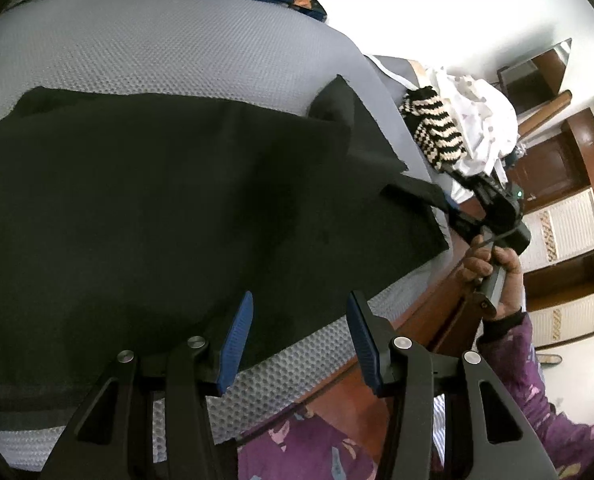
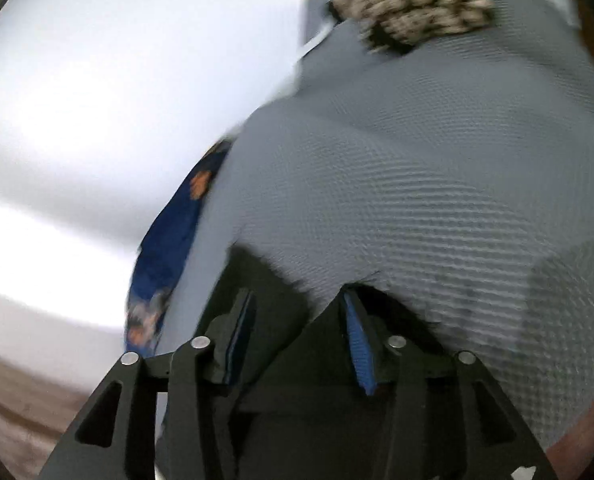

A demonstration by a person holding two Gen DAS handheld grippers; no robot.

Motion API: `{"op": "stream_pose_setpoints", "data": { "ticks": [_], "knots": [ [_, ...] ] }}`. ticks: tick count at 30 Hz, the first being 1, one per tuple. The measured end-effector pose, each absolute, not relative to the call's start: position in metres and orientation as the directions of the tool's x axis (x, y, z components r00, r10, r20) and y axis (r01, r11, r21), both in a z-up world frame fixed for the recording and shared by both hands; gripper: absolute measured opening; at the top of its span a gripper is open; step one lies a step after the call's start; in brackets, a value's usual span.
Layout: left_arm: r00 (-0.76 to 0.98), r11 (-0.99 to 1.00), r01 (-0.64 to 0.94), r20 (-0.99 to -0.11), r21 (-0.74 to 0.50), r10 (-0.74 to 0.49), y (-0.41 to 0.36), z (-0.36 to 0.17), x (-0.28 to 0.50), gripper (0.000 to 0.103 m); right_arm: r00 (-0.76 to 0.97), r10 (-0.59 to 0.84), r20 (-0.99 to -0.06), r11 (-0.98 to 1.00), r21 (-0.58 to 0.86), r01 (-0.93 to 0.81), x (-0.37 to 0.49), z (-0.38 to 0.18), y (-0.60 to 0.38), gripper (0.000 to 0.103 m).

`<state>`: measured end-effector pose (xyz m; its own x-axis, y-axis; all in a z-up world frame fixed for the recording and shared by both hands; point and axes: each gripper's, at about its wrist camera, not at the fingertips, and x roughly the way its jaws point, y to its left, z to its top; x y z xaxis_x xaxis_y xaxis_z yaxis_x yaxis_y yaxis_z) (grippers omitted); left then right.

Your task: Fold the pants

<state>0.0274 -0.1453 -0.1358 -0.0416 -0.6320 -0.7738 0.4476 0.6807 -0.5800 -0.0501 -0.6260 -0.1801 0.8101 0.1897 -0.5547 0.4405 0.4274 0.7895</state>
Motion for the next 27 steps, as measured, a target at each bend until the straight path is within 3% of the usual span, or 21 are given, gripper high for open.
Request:
{"op": "stream_pose_setpoints", "data": {
  "ticks": [1,6,8,13,17,18,21,27],
  "knots": [
    [-0.049,0.678,0.447,-0.773,-0.583,-0.633,-0.147,-0.138,0.027,0.05,0.795,0.233,-0.56,0.441,0.789,0.427,-0.045,-0.18,-0.625,0.058],
    [-0.084,0.685,0.446,-0.789,-0.576,-0.609,-0.157,-0.148,0.026,0.05,0.625,0.261,-0.736,0.538,0.648,0.539,-0.003,-0.195,-0.629,0.063],
    [-0.081,0.687,0.438,-0.787,-0.58,-0.612,-0.157,-0.149,0.026,0.05,0.6,0.268,-0.754,0.572,0.626,0.53,0.012,-0.194,-0.626,0.079],
    [-0.08,0.691,0.431,-0.787,-0.58,-0.611,-0.156,-0.149,0.028,0.05,0.564,0.165,-0.809,0.692,0.502,0.518,0.039,-0.168,-0.627,0.078],
    [-0.075,0.691,0.44,-0.79,-0.573,-0.608,-0.157,-0.147,0.027,0.05,0.495,-0.085,-0.865,0.81,0.229,0.54,0.059,-0.135,-0.628,0.077],
    [-0.076,0.692,0.439,-0.791,-0.573,-0.607,-0.157,-0.147,0.027,0.05,0.479,-0.07,-0.875,0.815,0.227,0.534,0.06,-0.137,-0.633,0.077],
    [-0.085,0.69,0.425,-0.784,-0.586,-0.614,-0.157,-0.149,0.027,0.05,0.537,0.185,-0.823,0.772,0.46,0.439,0.058,-0.148,-0.634,0.071],
    [-0.105,0.69,0.405,-0.78,-0.6,-0.617,-0.156,-0.156,0.029,0.05,0.407,0.247,-0.88,0.81,0.418,0.412,0.067,-0.187,-0.605,0.061]
  ]
}}
